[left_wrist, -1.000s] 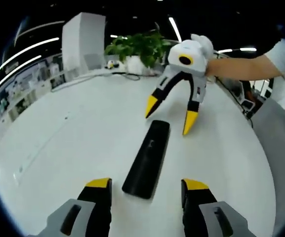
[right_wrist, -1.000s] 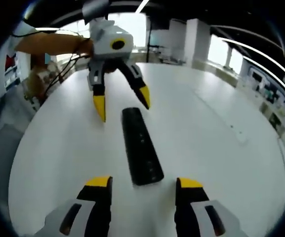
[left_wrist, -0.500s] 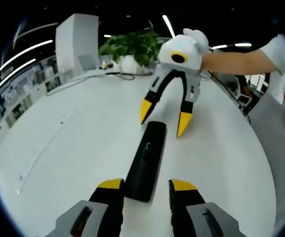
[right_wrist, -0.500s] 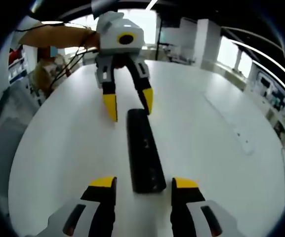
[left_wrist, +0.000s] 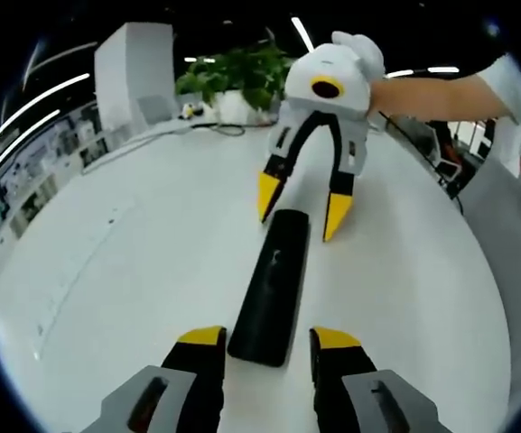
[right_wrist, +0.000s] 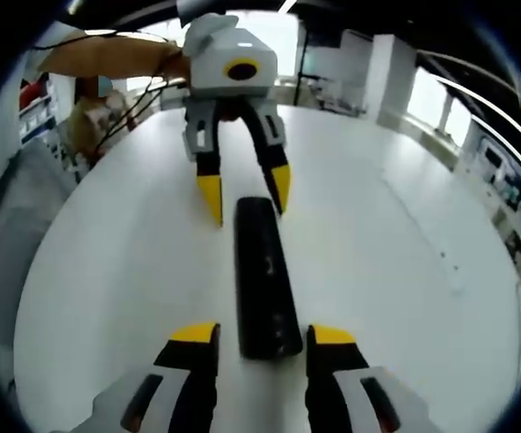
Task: Press the specified remote control buttons in sequence, fully releasing each button before pressing the next.
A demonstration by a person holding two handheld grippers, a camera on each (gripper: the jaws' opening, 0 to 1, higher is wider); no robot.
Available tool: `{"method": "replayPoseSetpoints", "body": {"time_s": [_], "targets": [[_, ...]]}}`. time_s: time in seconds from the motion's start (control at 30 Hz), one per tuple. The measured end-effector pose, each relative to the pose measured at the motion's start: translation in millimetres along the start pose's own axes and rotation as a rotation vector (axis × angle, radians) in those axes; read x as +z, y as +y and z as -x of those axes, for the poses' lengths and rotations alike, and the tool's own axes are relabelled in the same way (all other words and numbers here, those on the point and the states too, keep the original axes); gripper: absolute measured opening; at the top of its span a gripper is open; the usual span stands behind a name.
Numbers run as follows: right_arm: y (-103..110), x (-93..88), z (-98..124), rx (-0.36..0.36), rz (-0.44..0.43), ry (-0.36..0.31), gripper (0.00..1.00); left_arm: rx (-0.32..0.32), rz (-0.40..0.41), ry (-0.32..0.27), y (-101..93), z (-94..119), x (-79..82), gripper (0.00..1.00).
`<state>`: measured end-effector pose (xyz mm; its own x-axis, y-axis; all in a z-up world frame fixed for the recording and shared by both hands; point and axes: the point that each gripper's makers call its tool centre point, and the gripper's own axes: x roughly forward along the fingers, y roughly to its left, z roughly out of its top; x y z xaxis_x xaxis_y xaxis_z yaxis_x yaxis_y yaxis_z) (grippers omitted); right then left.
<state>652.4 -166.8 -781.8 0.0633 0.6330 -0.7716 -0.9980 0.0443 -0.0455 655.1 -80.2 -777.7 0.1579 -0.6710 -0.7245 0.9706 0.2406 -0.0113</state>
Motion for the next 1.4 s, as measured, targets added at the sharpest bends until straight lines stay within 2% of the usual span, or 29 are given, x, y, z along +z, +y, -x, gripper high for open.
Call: {"method": "replayPoseSetpoints", "body": {"time_s": [0.23, 0.4, 0.53, 0.97, 1.13, 1.4], "targets": [[-3.5, 0.4, -0.4, 0.001, 0.027, 0.021, 0.22, -0.004, -0.013, 0.008, 0.4, 0.7, 0.1, 0.36], [-3.1, 0.3, -0.6, 0.006, 0.034, 0.034, 0.21, -0.005, -0.025, 0.016, -0.7, 0.5, 1.2, 0.34], [-2.8, 0.5, -0.8, 0.006, 0.045, 0.04, 0.21, 0.005, -0.057, 0.032, 1.7, 0.8, 1.6, 0.26], [-1.4, 2.1, -1.1, -0.029, 0.073, 0.046, 0.19, 0.018, -0.094, 0.071, -0.7, -1.3, 1.1, 0.25], [6.2, 3.8, 0.5, -0.032, 0.082, 0.042, 0.19, 0.015, -0.105, 0.088, -7.8, 0.9, -1.2, 0.24], [22.6, 8.1, 10.0, -0.042, 0.091, 0.03, 0.19, 0.027, -0.088, 0.068, -25.9, 10.7, 3.0, 0.24]]}}
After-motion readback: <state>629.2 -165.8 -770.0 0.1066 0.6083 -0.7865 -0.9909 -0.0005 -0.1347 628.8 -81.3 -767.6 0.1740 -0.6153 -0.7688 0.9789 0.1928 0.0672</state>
